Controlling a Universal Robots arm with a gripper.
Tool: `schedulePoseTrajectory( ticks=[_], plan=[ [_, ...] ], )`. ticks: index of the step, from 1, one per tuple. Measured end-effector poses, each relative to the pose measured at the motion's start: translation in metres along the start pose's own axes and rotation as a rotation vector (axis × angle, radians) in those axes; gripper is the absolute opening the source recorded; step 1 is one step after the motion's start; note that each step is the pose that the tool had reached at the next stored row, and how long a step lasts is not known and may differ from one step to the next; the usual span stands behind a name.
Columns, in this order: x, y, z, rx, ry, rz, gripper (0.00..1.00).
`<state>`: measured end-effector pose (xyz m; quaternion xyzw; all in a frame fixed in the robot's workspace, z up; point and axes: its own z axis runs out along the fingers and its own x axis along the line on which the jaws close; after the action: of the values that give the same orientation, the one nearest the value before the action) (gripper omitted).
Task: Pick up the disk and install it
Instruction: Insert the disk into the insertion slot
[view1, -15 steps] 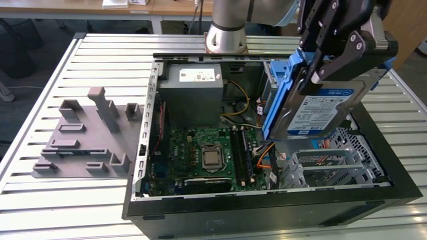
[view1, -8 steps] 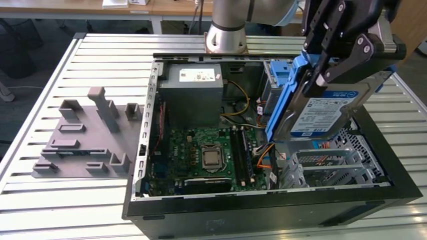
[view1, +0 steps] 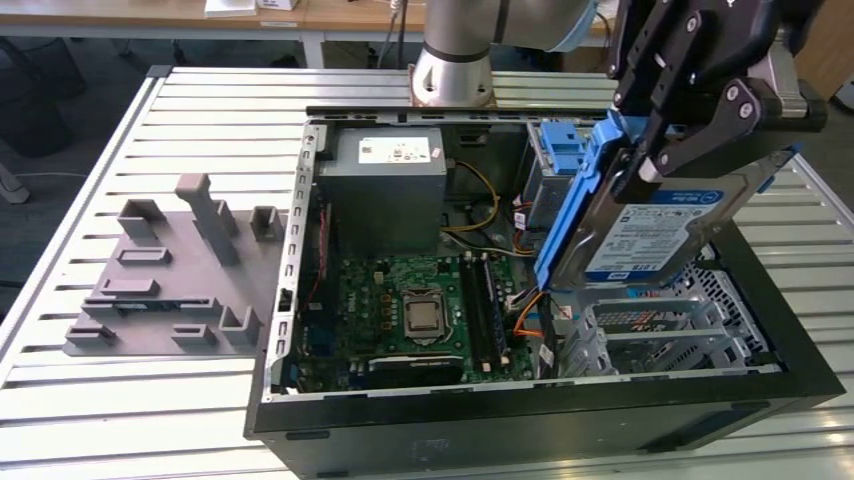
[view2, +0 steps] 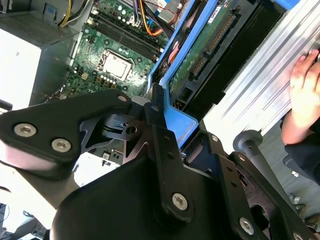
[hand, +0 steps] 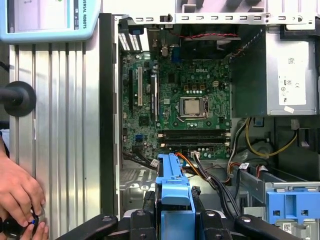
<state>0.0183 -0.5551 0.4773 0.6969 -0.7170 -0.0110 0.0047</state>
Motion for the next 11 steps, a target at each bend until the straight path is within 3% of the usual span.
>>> schedulePoseTrajectory(
  ticks=[11],
  plan=[
    [0.0039, -0.0071, 0.0008, 0.0000, 0.0001, 0.000, 0.36]
  ],
)
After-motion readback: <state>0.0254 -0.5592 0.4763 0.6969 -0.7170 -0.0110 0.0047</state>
